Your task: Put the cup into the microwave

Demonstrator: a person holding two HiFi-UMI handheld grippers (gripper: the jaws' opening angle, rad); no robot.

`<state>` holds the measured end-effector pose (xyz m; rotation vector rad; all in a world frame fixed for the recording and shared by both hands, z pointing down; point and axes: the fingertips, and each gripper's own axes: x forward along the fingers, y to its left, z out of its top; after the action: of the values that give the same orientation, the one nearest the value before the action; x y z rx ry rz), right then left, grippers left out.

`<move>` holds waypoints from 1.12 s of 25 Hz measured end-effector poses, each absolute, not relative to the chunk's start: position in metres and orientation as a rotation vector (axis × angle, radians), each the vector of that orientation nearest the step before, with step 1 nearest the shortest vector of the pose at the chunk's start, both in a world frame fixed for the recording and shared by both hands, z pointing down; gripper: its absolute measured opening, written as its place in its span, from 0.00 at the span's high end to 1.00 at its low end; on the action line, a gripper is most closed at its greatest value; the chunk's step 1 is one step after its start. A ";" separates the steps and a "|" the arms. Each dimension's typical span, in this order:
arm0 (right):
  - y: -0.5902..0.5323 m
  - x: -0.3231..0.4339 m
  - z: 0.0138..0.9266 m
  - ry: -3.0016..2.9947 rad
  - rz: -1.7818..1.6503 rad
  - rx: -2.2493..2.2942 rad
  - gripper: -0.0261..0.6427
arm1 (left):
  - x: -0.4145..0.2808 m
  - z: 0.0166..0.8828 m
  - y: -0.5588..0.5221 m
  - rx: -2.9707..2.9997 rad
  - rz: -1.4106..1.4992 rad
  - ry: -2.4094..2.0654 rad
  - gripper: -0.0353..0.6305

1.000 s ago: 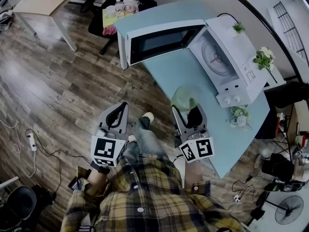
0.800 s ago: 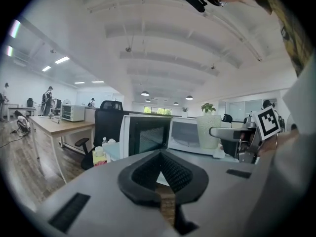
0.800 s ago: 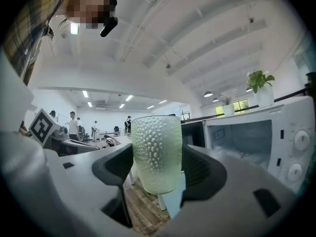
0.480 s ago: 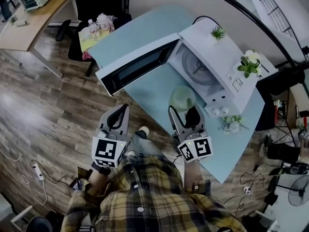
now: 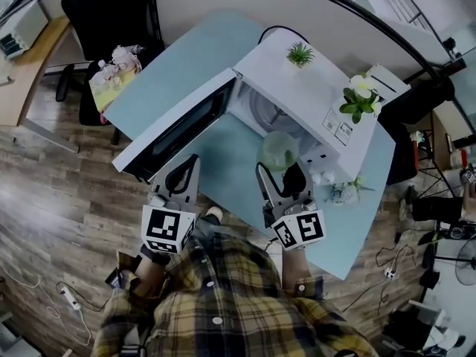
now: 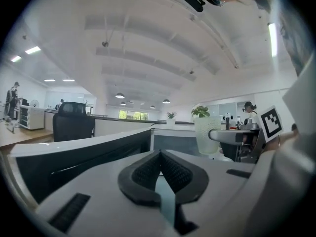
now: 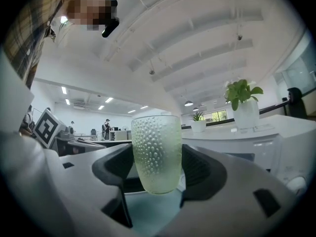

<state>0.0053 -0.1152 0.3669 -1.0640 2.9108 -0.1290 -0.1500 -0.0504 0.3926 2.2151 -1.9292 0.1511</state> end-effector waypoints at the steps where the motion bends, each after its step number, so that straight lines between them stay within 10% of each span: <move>1: -0.119 0.008 0.367 2.905 -0.127 -1.081 0.50 | -0.147 0.393 -0.056 2.231 0.150 -1.915 0.96; 28: -0.144 0.052 0.376 2.751 -0.176 -1.450 0.50 | -0.099 0.392 -0.137 2.500 0.213 -1.568 0.96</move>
<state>0.0522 -0.1443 0.3761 -1.4495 2.7514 -0.1762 -0.0991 -0.1368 0.3924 2.4995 -1.5680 0.2132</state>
